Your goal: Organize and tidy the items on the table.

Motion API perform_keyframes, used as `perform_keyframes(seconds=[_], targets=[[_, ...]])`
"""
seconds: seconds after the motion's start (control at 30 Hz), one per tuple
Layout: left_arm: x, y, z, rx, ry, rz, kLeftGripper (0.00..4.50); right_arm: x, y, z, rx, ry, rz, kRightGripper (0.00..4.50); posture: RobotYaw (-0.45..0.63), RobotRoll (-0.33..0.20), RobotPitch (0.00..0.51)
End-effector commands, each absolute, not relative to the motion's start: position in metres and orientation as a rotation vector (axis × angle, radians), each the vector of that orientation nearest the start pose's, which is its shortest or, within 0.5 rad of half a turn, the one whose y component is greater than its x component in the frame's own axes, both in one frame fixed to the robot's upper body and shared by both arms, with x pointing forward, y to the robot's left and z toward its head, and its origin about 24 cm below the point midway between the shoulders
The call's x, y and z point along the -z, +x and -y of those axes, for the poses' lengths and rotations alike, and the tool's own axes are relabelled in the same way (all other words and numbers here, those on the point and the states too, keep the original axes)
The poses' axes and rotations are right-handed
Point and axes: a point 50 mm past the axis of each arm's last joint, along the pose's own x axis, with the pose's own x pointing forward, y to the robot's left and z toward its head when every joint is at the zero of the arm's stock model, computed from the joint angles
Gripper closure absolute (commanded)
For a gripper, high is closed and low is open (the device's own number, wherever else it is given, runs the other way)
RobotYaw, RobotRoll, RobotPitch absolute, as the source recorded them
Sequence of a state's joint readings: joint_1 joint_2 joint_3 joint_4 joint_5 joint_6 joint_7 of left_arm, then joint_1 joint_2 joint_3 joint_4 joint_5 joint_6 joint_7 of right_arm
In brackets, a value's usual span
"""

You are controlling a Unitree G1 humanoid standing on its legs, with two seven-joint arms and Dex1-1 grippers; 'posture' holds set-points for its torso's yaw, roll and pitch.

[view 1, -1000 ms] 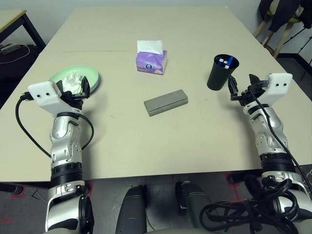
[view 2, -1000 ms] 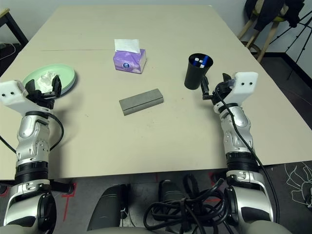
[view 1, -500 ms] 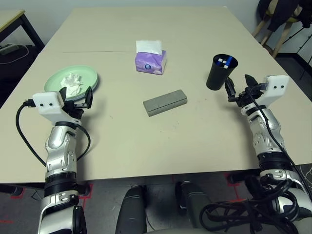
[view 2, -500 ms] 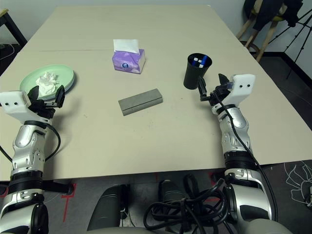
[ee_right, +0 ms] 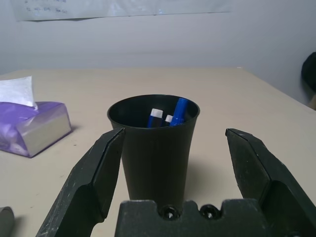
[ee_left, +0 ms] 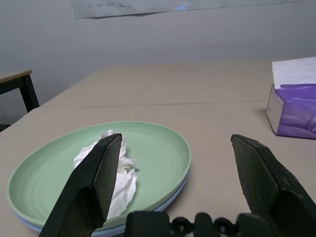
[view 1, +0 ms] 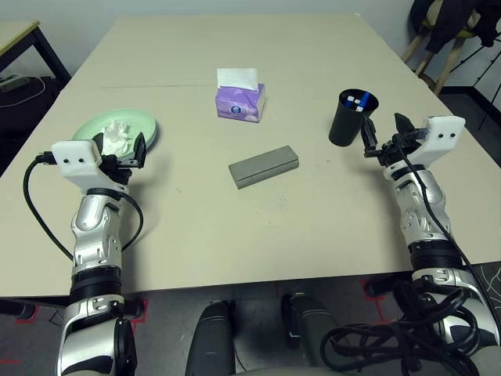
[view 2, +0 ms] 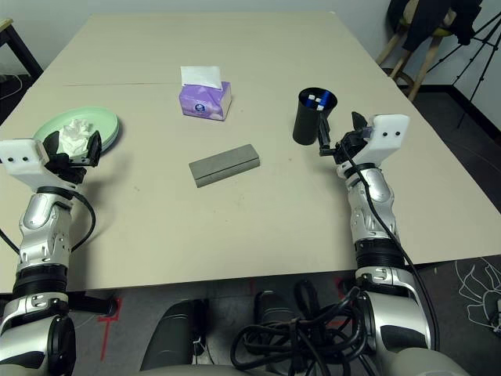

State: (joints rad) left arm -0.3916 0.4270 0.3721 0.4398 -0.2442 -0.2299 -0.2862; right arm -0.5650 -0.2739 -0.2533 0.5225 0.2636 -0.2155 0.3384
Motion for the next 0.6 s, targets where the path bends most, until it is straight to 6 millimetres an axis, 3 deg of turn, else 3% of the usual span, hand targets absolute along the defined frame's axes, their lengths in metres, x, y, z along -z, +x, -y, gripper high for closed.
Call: perform_keyframes(seconds=[0.03, 0.6], targets=[[-0.1184, 0.3030, -0.2960, -0.104, 0.105, 0.292, 0.00, -0.1272, 0.3489, 0.2293, -0.125, 0.034, 0.296, 0.04, -0.01, 0.000, 0.099], [-0.1183, 0.3046, -0.2915, -0.105, 0.089, 0.292, 0.00, -0.1274, 0.3526, 0.2239, -0.137, 0.044, 0.292, 0.04, -0.01, 0.000, 0.094]])
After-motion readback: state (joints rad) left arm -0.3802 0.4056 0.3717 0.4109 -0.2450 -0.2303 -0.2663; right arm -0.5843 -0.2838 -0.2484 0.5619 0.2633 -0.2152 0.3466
